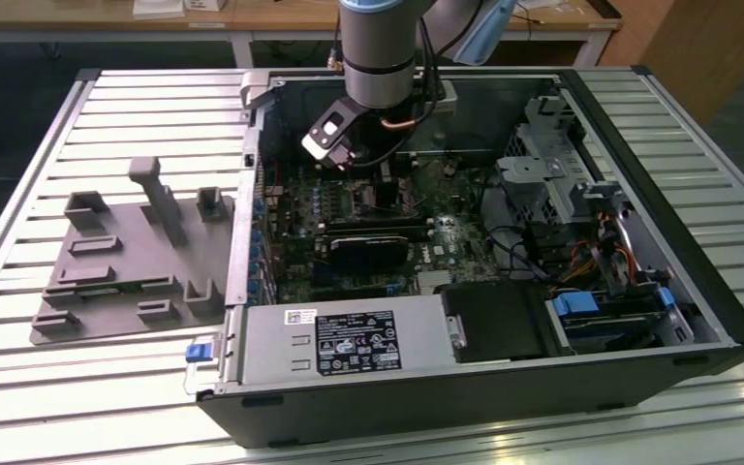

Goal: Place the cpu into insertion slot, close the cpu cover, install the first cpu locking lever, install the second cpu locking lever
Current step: 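Place the cpu into insertion slot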

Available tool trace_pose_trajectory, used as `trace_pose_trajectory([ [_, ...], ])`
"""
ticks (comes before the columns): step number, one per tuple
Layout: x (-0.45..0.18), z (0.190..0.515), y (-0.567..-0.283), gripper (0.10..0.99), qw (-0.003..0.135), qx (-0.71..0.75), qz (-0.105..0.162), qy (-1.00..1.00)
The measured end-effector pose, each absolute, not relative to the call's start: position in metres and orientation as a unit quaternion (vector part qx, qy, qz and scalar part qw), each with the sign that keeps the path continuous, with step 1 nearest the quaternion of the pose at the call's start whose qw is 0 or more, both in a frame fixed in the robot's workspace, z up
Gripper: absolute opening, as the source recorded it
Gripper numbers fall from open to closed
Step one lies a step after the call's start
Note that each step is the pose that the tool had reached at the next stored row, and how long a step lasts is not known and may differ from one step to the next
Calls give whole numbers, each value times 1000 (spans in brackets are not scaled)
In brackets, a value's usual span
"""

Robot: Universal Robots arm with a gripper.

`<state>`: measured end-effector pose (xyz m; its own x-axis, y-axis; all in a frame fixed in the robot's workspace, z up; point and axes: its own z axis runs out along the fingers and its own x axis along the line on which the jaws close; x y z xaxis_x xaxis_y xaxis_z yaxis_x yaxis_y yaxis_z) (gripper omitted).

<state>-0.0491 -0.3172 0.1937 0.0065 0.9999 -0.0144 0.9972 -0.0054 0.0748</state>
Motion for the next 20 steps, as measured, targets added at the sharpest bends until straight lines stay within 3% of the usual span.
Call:
trace_pose_trajectory([
  [20, -49, 220, -317, 600, 32, 709, 21, 704],
])
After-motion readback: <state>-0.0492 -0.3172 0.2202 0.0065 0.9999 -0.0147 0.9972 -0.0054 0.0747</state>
